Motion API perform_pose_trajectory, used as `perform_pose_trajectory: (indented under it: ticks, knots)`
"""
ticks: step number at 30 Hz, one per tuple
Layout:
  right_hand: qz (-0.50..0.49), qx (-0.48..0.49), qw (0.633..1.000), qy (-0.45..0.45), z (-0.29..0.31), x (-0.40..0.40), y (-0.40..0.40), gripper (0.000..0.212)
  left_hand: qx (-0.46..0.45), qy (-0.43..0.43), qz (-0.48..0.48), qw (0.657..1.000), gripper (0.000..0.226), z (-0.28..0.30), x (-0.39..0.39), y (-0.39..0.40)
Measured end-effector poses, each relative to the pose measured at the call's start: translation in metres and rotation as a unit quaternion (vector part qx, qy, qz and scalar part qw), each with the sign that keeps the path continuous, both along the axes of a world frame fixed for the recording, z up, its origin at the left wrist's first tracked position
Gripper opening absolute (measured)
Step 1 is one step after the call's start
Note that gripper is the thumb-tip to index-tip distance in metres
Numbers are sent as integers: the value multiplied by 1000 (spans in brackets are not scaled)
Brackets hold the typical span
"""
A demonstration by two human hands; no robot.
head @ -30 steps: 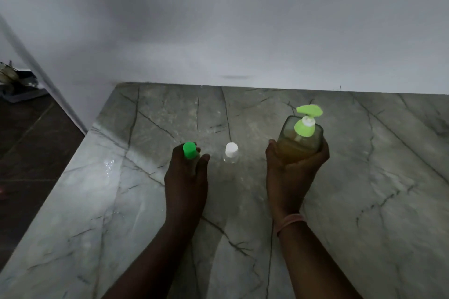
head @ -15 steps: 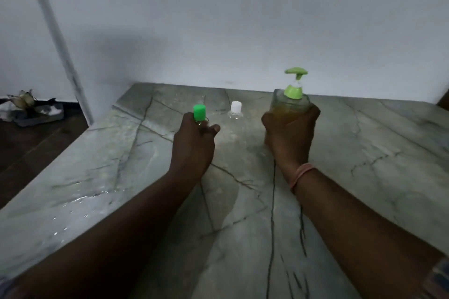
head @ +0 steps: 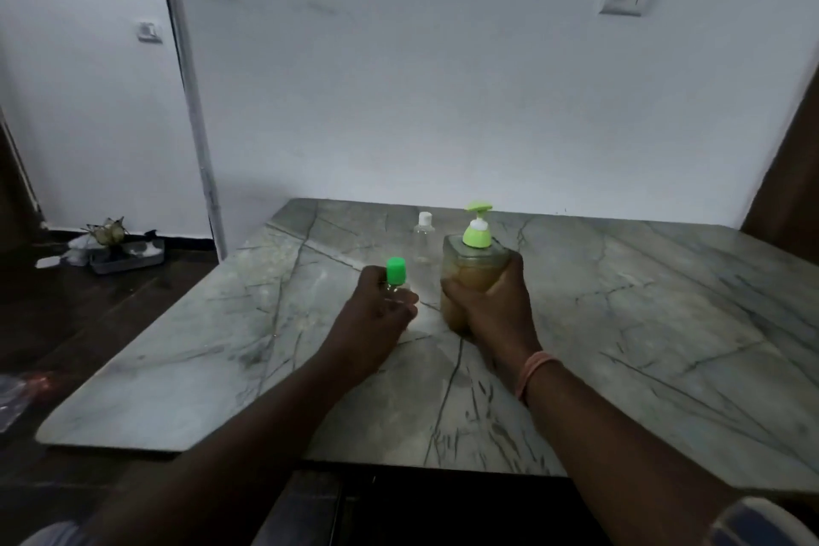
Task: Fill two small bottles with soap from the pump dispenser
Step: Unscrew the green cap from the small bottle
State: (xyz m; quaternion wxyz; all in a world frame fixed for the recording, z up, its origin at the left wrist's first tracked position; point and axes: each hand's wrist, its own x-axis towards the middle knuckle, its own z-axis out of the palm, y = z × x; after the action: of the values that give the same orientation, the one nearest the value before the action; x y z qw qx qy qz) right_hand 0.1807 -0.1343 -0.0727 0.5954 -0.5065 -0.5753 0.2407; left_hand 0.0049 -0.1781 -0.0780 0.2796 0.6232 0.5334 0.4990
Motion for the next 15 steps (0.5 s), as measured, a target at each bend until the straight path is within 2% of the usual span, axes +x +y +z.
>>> perform_pose_trajectory:
  ticks: [5,8,10,11,13,15]
  knots:
    - [34,-5,999,-9,-1,-7,2,75,30,-8,-9,999,34,-6,-3,2]
    - [38,-29,999,-18,0,-9,-2,99,42,-26,-6,999,31,-10,-6,4]
    - [-31,11,998,-56,5,-11,-8,109,58,-39,-3,998,25,-11,-10,7]
    - [-65,76,992,-82,8,-13,-13,100,67,-44,-1,997,22,-12,-12,8]
    - [-98,230,958,-140,19,-21,-21,62,92,-38,2,995,19,-10,-14,8]
    - [-41,281,941,-186,33,-35,-22,28,106,-25,-7,994,20,-8,-13,7]
